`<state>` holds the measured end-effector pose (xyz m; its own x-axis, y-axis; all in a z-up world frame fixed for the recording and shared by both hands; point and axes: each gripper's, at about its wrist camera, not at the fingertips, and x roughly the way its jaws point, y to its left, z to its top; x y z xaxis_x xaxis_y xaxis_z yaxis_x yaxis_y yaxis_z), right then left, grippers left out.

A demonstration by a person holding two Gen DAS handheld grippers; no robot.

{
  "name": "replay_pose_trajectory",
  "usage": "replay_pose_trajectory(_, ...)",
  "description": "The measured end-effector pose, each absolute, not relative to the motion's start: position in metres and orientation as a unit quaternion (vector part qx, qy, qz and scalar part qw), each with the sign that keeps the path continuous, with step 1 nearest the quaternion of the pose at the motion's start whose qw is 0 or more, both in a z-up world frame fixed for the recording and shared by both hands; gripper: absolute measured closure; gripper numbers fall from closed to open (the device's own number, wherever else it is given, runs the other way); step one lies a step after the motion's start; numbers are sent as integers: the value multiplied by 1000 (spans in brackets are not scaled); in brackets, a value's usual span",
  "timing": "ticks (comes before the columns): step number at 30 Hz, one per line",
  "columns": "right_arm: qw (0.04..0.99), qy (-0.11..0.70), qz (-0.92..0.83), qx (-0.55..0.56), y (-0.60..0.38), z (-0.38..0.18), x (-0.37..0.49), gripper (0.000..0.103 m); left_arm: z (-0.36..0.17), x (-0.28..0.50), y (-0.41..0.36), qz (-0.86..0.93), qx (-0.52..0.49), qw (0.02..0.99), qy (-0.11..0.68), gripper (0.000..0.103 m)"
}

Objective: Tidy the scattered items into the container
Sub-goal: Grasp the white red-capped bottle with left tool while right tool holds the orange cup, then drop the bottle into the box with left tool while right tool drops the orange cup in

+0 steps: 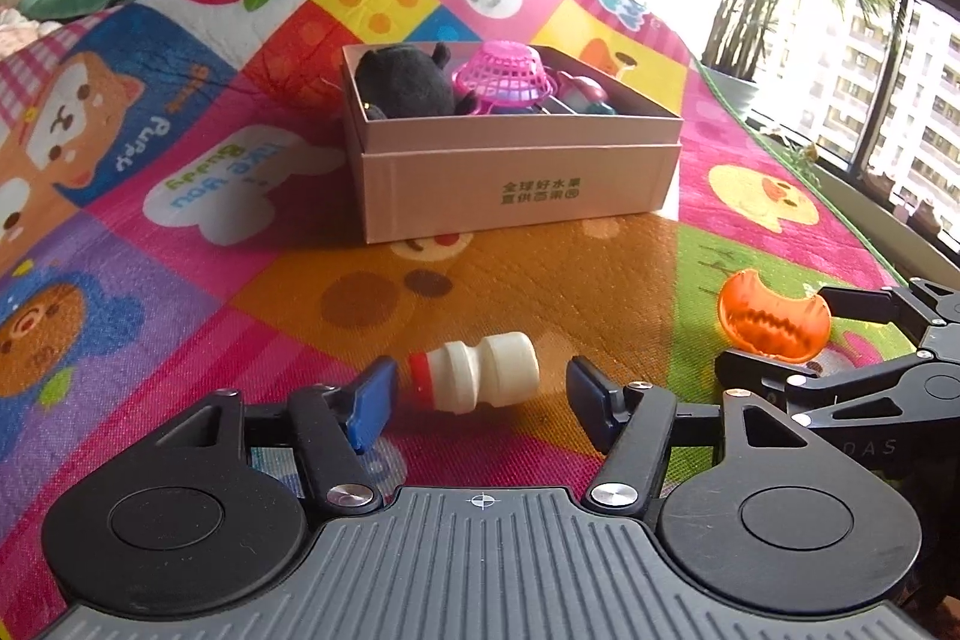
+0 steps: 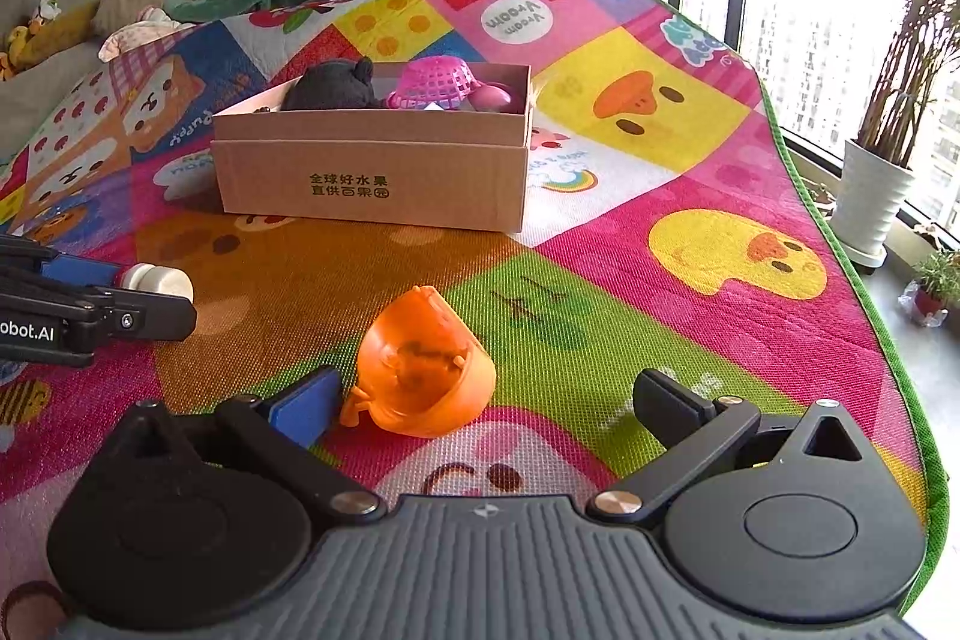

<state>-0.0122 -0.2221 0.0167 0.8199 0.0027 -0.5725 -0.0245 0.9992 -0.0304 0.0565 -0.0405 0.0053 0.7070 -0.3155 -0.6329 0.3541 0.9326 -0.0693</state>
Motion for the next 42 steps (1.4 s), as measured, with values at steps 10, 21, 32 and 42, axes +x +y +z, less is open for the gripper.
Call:
replay_pose_trajectory(10,941,334,56,-12,-218,30,-5,42,8,48,-37,-200,44,921,331,51)
replay_pose_trajectory(21,939,339,61,-16,-225,61,-26,58,35,8,-44,-240,101,924,279,51)
replay_pose_trajectory(32,960,262,93,14,-241,156,-11,58,97,41,-51,-235,116,947,188,51)
replay_pose_trajectory(42,966,241,96,-3,-227,187,83,58,76,145,-76,-230,92,945,213,51)
